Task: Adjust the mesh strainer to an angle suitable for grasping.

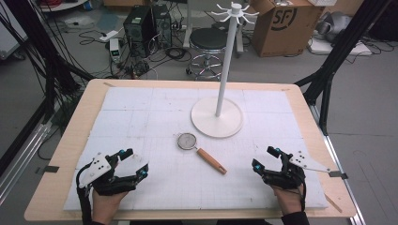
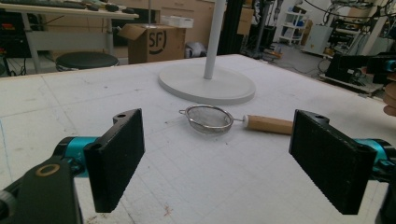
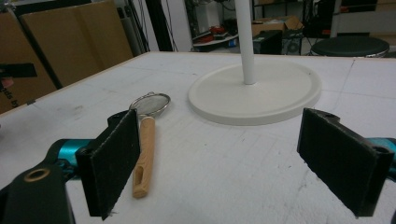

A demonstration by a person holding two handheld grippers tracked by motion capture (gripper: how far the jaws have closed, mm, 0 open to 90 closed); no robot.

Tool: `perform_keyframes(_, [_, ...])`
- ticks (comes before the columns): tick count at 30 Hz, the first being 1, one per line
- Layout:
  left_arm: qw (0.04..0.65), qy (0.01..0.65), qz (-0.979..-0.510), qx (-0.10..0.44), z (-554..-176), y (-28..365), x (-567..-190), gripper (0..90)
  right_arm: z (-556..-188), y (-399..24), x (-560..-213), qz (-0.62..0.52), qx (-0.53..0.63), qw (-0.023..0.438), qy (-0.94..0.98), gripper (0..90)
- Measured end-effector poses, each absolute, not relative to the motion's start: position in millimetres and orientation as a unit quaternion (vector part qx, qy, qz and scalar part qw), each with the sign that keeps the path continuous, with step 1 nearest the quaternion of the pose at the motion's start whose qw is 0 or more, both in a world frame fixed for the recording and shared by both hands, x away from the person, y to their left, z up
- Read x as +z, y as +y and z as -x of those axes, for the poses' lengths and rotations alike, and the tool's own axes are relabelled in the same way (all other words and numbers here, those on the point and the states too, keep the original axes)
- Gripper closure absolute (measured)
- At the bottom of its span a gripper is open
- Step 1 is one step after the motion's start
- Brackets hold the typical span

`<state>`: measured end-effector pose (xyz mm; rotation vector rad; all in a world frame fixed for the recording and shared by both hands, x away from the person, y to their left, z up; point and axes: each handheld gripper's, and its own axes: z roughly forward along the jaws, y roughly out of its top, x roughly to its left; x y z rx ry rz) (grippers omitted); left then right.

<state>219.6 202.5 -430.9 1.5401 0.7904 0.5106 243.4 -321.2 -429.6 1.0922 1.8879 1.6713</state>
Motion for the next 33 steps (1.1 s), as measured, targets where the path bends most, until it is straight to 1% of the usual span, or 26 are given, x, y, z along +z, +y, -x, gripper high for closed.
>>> perform_keyframes(9, [0.62, 0.346, -0.669, 0.221, -221.4, 200.9, -430.6, 18.8, -244.2, -321.5, -430.6, -0.388, 0.597, 0.195, 0.674, 12.9])
perform_keyframes(16, [0.613, 0.347, -0.674, 0.223, -223.3, 199.0, -431.6, 18.7, -248.7, -319.8, -434.2, -0.389, 0.594, 0.183, 0.68, 12.9])
perform_keyframes(19, [0.611, 0.348, -0.675, 0.22, -223.5, 199.2, -432.3, 18.7, -249.0, -318.6, -434.3, -0.389, 0.593, 0.18, 0.682, 14.7])
perform_keyframes(20, [0.612, 0.348, -0.675, 0.221, -222.9, 199.3, -432.0, 18.7, -249.9, -317.5, -434.7, -0.395, 0.588, 0.181, 0.682, 17.5])
perform_keyframes(21, [0.613, 0.347, -0.674, 0.222, -221.8, 199.5, -431.7, 18.7, -249.9, -317.5, -434.7, -0.395, 0.588, 0.181, 0.682, 17.5])
perform_keyframes(22, [0.614, 0.344, -0.675, 0.222, -220.6, 199.4, -431.4, 18.7, -251.6, -316.3, -434.6, -0.41, 0.579, 0.182, 0.68, 32.1])
perform_keyframes(24, [0.613, 0.344, -0.676, 0.221, -220.5, 199.2, -431.6, 18.7, -252.5, -315.5, -434.2, -0.417, 0.583, 0.17, 0.677, 35.3])
perform_keyframes(27, [0.612, 0.346, -0.677, 0.219, -221.2, 198.4, -432.2, 18.7, -255.9, -313.3, -432.1, -0.417, 0.582, 0.164, 0.679, 50.0])
perform_keyframes(28, [0.612, 0.346, -0.676, 0.22, -221.0, 198.0, -432.3, 18.7, -257.8, -312.1, -431.3, -0.42, 0.581, 0.156, 0.68, 52.9])
perform_keyframes(30, [0.611, 0.345, -0.678, 0.22, -220.5, 198.2, -432.2, 18.7, -261.7, -309.5, -430.5, -0.417, 0.581, 0.149, 0.683, 63.5])
perform_keyframes(31, [0.611, 0.345, -0.678, 0.221, -220.2, 198.1, -432.2, 18.7, -261.7, -309.5, -430.5, -0.417, 0.581, 0.149, 0.683, 63.5])
perform_keyframes(32, [0.61, 0.345, -0.678, 0.221, -219.8, 198.3, -432.1, 18.7, -264.7, -306.4, -429.0, -0.416, 0.588, 0.138, 0.68, 73.7])
perform_keyframes(33, [0.611, 0.344, -0.678, 0.223, -218.8, 198.5, -431.9, 18.7, -265.8, -304.5, -427.8, -0.411, 0.589, 0.138, 0.683, 74.9])
